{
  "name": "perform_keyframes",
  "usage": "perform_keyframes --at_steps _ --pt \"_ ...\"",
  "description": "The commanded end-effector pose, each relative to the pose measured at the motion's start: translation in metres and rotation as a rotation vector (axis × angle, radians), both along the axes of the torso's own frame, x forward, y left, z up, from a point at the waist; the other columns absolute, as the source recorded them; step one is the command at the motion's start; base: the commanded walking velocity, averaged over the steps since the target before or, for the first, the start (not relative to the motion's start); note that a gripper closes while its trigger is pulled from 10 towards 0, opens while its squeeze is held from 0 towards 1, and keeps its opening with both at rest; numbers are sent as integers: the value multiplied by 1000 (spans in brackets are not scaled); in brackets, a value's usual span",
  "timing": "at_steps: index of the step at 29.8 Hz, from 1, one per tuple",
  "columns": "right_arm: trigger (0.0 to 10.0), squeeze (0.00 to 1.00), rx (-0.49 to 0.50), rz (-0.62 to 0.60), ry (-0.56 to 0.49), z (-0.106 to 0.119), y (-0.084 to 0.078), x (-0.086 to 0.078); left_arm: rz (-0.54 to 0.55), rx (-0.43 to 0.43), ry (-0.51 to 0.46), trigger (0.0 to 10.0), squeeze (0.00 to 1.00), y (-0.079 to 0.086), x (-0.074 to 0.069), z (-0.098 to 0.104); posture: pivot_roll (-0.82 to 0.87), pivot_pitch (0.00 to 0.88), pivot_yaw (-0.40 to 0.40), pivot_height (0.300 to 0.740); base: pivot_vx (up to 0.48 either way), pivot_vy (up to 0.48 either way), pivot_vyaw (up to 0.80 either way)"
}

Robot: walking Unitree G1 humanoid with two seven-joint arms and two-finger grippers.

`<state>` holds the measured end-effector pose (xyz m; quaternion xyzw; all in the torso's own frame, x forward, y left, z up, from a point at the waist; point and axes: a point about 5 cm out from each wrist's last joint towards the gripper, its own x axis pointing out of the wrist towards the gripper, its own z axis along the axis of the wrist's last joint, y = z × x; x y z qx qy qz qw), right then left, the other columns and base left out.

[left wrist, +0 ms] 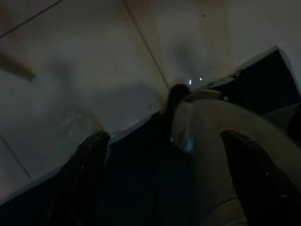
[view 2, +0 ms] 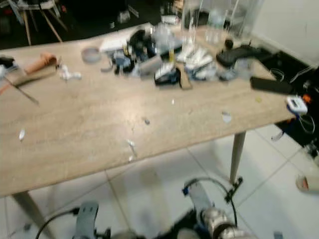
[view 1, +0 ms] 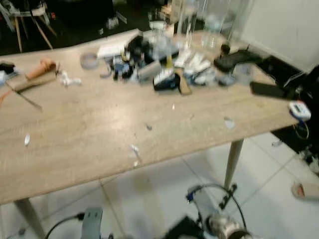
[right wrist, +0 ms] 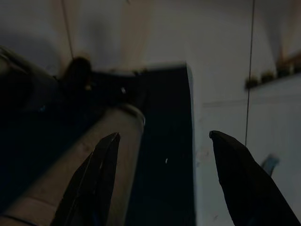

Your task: Picking trash to rubbish bin

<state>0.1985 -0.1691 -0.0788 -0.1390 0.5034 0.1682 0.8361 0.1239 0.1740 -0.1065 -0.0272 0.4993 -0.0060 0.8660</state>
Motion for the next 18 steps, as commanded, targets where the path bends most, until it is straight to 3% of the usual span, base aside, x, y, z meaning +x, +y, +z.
perform_keyframes --at_steps 1,18 --pt "10000 0 8 25 -5 0 3 0 10 -10 57 10000 0 -1 -15 -5 11 41 1 740 0 0 769" --pt "10000 0 13 57 -5 0 4 0 10 -6 56 10000 0 -1 -14 -5 10 37 -2 740 0 0 768"
